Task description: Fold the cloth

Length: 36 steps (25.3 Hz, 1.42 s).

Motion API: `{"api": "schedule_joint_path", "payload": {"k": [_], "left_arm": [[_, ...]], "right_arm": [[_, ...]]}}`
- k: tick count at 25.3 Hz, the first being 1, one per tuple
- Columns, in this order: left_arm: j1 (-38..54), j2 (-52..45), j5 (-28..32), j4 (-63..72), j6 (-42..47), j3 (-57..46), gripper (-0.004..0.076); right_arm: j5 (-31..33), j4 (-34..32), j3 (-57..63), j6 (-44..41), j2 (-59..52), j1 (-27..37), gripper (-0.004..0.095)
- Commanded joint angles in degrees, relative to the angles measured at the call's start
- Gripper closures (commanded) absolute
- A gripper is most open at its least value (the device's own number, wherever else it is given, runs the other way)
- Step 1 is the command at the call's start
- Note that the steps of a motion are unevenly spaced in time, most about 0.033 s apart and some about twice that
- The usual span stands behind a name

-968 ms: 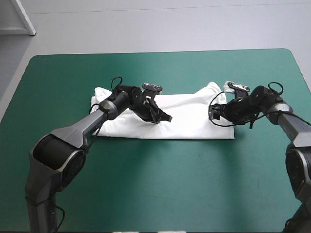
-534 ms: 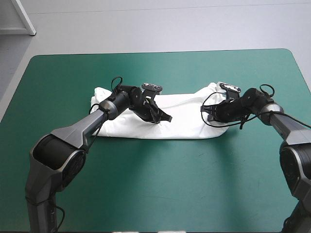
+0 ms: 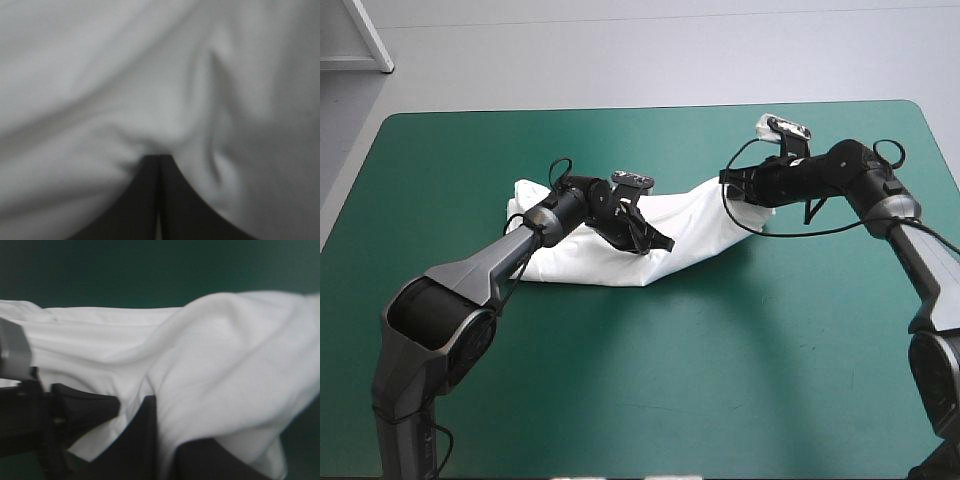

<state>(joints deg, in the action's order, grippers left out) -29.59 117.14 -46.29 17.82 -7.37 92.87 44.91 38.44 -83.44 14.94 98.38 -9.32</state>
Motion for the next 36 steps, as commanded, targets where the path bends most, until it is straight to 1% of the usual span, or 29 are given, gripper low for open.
{"api": "schedule_joint_path", "payload": {"k": [1,4,6,7,11,16,19,21,24,26,29,31,36], "left_arm": [[-0.4,-1.8,0.0,0.8,0.4,0.9,0.0734],[-0.4,-1.8,-1.4,0.8,0.0,0.9,0.0734],[-0.4,-1.8,-1.4,0.8,-0.2,0.9,0.0734],[-0.4,-1.8,-1.4,0.8,-0.2,0.9,0.0734],[-0.3,-3.6,-2.5,-1.0,-1.6,0.9,0.0734],[-0.3,-12.7,-2.9,-7.5,0.2,0.9,0.0734],[-0.3,-19.5,-6.1,-13.1,2.4,0.9,0.0734],[-0.2,-23.3,-10.6,-17.3,4.3,0.9,0.0734],[0.9,-27.7,-18.6,-19.0,4.3,0.1,0.0734],[1.8,-31.2,-19.3,-19.7,4.3,-2.9,0.0734],[5.0,-38.2,-19.7,-20.8,6.1,-10.3,0.0734],[8.0,-43.4,-21.5,-21.6,7.7,-16.0,0.0734],[14.5,-54.8,-26.3,-22.4,8.4,-27.4,0.0734]], "right_arm": [[0.6,2.6,-8.0,-2.9,-4.1,-3.4,0.0924],[-0.9,1.0,-13.1,-4.8,-4.0,-7.1,0.0924],[-0.7,-3.0,-16.5,-7.9,-3.5,-9.0,0.0924],[-0.4,-3.7,-17.4,-8.0,-3.0,-9.5,0.0924],[0.2,-3.7,-19.0,-7.5,-2.0,-9.9,0.0924],[2.3,-3.4,-19.8,-5.0,-1.6,-9.9,0.0924],[3.9,-2.9,-20.5,-3.5,-1.6,-9.9,0.0924],[5.0,-2.4,-21.0,-2.8,-1.4,-9.9,0.0924],[4.9,-2.1,-21.3,-2.2,-1.3,-11.2,0.0924],[4.3,-2.0,-21.7,-1.7,-0.5,-13.1,0.0924],[4.4,-1.2,-24.8,-1.7,2.6,-16.5,0.0924],[4.5,-0.3,-28.4,-1.7,6.0,-19.2,0.0924],[4.9,0.6,-41.0,-2.4,16.3,-25.3,0.0924]]}}
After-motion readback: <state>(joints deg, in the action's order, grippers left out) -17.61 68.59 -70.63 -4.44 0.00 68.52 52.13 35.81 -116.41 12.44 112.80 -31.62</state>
